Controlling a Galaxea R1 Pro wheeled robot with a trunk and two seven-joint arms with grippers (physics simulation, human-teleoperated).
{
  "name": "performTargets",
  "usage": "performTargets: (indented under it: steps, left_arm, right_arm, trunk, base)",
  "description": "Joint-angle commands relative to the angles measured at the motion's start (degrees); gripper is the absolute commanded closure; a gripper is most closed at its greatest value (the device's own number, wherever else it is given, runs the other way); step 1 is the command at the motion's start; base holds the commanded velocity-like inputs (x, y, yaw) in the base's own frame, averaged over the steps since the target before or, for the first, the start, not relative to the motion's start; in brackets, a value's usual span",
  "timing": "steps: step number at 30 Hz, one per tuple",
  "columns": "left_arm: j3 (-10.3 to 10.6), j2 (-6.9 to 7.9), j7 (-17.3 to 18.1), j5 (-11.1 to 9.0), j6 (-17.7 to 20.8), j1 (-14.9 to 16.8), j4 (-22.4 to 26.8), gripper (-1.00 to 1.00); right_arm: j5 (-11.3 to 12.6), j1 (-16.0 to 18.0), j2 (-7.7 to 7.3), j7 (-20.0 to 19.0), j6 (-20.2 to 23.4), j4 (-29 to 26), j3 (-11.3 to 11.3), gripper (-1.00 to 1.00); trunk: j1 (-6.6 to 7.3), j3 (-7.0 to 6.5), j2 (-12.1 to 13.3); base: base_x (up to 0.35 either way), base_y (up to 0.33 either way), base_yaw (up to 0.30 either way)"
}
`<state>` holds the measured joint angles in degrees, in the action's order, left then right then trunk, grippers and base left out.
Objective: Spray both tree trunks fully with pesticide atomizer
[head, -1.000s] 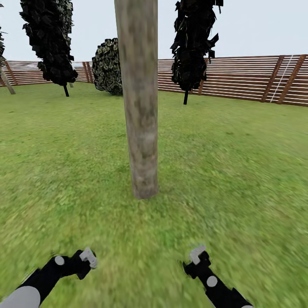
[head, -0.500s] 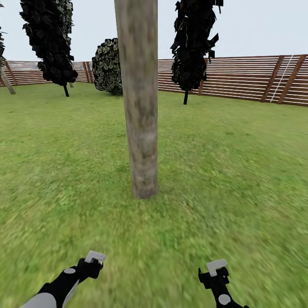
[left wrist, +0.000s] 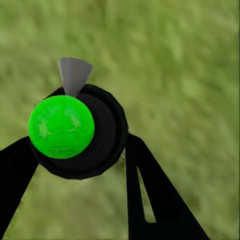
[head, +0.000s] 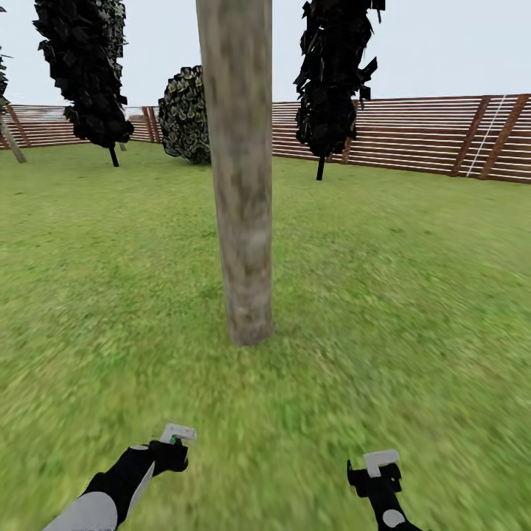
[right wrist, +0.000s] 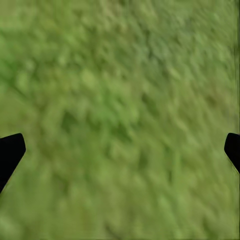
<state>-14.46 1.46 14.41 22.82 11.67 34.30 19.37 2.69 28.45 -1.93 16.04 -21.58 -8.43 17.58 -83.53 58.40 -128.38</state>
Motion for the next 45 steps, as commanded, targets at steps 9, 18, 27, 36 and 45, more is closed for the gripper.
performTargets:
  steps: [9, 18, 27, 36, 45]
  left_arm:
    - [0.0, -0.67, 0.5, 0.6, 8.9, -0.1, 8.5, 1.0]
    - [-0.1, -0.75, 0.4, 0.5, 9.1, -0.2, 9.0, 1.0]
    - [-0.1, -0.84, 0.5, 0.5, 8.9, -0.2, 9.1, 1.0]
    - [0.0, -1.56, 0.9, -0.4, 14.4, 0.6, 18.3, 1.0]
    - [-0.3, -1.53, 1.2, -1.5, 14.4, 0.6, 18.3, 1.0]
  right_arm:
    - [3.4, 0.0, -0.45, 0.3, -1.8, 0.0, 0.5, -1.0]
    - [3.5, 0.0, -0.47, 0.4, -1.8, 0.1, 0.5, -1.0]
    - [3.5, 0.0, -0.44, 0.4, -1.8, 0.1, 0.5, -1.0]
    - [3.1, 0.0, -0.36, 0.0, -1.8, 0.1, 0.7, -1.0]
    - [3.1, 0.0, -0.36, 0.0, -1.8, 0.1, 0.8, -1.0]
  trunk:
    - [-0.02, 0.05, 0.0]
    - [-0.02, 0.05, 0.0]
    - [-0.02, 0.05, 0.0]
    - [-0.02, 0.05, 0.0]
    - [-0.02, 0.05, 0.0]
  base:
    - [0.292, -0.104, 0.0]
    - [0.279, -0.167, -0.156]
    - [0.176, -0.237, -0.295]
    - [0.198, -0.066, -0.113]
    - [0.0, 0.0, 0.0]
